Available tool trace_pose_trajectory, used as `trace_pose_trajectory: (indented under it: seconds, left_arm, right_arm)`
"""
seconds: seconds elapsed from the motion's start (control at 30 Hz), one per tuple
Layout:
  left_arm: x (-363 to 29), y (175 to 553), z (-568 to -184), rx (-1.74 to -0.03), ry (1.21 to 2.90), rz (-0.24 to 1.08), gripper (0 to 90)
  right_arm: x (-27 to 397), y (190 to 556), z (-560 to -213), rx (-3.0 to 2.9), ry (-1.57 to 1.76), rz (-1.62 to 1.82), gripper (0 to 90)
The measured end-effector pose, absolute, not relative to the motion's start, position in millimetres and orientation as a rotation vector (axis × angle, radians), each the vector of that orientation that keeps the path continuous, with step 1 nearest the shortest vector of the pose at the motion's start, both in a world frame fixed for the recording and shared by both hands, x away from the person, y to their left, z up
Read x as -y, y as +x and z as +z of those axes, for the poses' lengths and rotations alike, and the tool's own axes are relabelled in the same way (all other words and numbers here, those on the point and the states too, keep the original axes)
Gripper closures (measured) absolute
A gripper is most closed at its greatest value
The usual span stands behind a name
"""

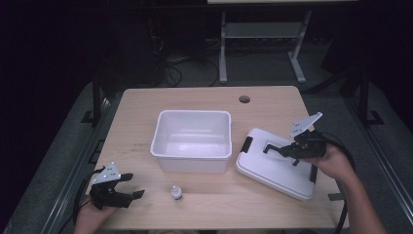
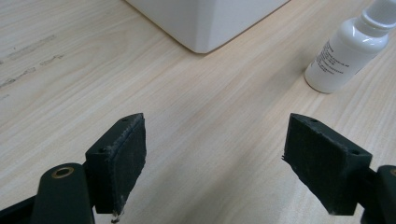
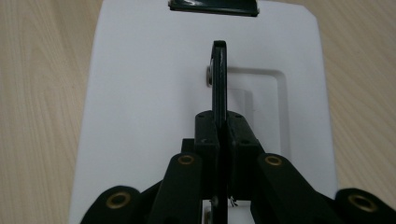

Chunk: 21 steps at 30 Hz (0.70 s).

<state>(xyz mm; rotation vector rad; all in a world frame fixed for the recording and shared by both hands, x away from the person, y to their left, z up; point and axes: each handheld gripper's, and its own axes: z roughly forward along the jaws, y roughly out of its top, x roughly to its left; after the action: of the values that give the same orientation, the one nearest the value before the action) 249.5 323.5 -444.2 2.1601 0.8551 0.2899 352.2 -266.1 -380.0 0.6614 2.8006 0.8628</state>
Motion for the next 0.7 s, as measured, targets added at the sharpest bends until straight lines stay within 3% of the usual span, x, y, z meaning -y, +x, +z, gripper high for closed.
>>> trace_pose_trajectory:
  seconds: [0.7]
  left_arm:
    - [-319,250,-444,-0.835,2.173,0.286,20.7]
  right_arm:
    - [260,345,-405,-2.783,0.708,0.882,82.7]
